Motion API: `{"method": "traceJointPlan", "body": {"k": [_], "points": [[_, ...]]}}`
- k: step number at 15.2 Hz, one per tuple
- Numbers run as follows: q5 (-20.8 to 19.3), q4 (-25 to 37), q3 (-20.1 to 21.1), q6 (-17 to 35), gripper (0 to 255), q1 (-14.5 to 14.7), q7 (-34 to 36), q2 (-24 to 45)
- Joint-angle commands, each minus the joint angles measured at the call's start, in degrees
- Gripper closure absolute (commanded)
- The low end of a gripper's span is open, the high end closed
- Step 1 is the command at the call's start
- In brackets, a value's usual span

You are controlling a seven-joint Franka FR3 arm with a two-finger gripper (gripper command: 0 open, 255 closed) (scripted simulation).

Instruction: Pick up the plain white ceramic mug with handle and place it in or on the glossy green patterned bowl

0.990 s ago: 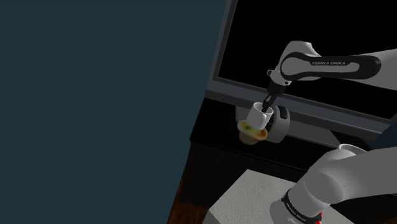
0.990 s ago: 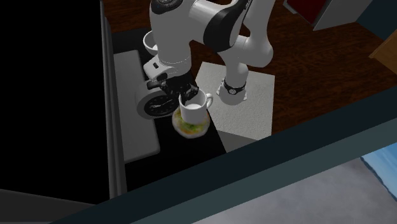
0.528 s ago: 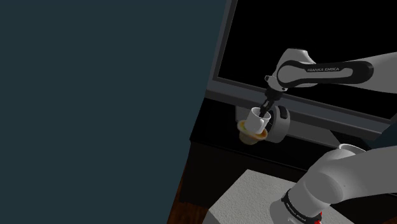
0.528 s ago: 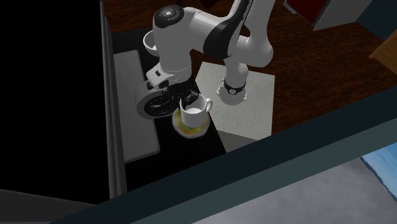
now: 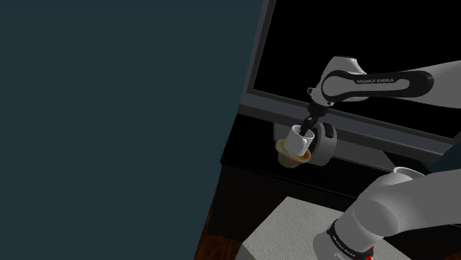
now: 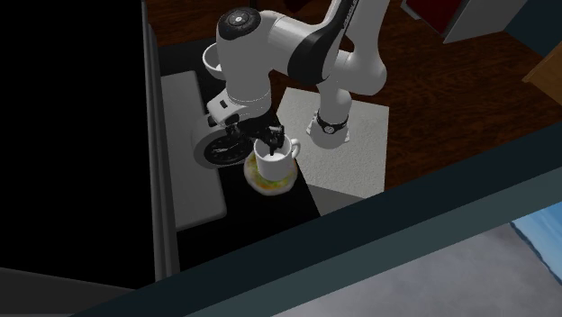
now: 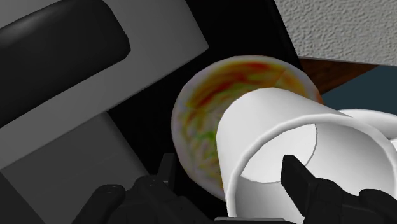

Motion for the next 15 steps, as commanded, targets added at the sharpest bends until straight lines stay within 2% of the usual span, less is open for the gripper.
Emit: {"method": "traceJointPlan", "body": {"k": [1, 3, 7, 15], "points": [[0.0, 0.0, 0.0, 0.0, 0, 0.0, 0.0, 0.0], [0.0, 0.0, 0.0, 0.0, 0, 0.0, 0.0, 0.0], [0.6, 6.1, 1.01, -7.82, 0, 0.17, -0.03, -1.74], [0.59, 6.09, 1.0, -7.81, 0, 0.17, -0.03, -1.74]]}}
